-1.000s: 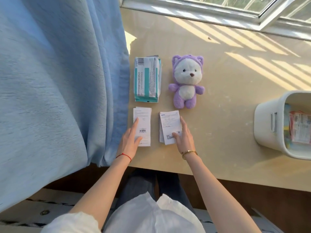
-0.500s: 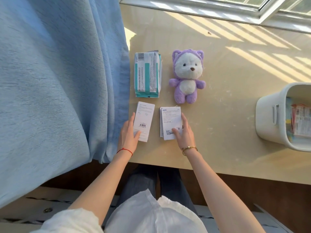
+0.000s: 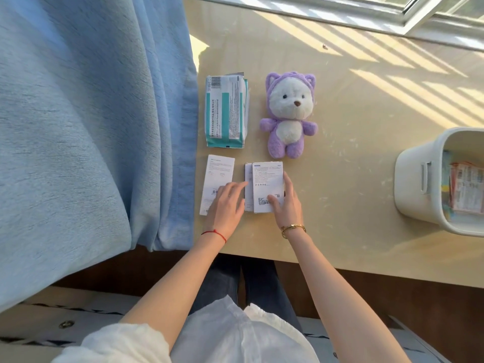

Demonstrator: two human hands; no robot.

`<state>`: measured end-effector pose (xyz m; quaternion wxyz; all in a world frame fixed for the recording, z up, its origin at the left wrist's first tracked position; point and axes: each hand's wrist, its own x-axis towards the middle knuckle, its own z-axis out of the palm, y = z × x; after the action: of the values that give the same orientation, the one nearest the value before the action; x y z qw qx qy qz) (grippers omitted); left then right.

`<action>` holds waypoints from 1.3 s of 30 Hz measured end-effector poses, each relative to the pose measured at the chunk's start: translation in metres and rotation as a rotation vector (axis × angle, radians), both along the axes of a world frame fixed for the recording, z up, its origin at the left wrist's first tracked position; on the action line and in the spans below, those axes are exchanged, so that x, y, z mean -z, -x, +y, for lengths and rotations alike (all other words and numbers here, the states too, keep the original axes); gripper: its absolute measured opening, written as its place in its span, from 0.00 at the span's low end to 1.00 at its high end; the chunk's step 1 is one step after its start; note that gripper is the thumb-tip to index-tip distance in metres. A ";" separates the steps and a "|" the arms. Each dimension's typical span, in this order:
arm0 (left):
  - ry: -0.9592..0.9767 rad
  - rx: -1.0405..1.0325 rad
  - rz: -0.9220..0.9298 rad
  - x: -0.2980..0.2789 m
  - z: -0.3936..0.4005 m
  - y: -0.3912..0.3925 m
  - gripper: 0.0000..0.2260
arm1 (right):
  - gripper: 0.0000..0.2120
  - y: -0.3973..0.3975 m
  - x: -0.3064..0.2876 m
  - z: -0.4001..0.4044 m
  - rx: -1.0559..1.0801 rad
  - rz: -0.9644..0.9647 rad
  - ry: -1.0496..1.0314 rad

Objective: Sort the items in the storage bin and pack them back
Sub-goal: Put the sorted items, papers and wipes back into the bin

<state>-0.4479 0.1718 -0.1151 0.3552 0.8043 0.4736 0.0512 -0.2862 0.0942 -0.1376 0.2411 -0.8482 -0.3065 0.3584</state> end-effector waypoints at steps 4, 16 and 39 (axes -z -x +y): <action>0.116 -0.065 -0.029 0.005 -0.006 -0.022 0.21 | 0.33 -0.015 -0.004 -0.008 0.062 -0.005 -0.041; 0.254 -0.227 0.219 0.026 -0.018 -0.064 0.40 | 0.32 -0.057 -0.005 -0.042 0.168 -0.008 -0.069; 0.409 -0.218 -0.236 -0.079 -0.013 -0.040 0.35 | 0.27 -0.049 -0.094 -0.092 0.321 -0.032 -0.247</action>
<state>-0.4083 0.1585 -0.0361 0.5555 0.6485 0.5133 0.0861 -0.2370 0.0024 -0.0441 0.3925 -0.8557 -0.2127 0.2617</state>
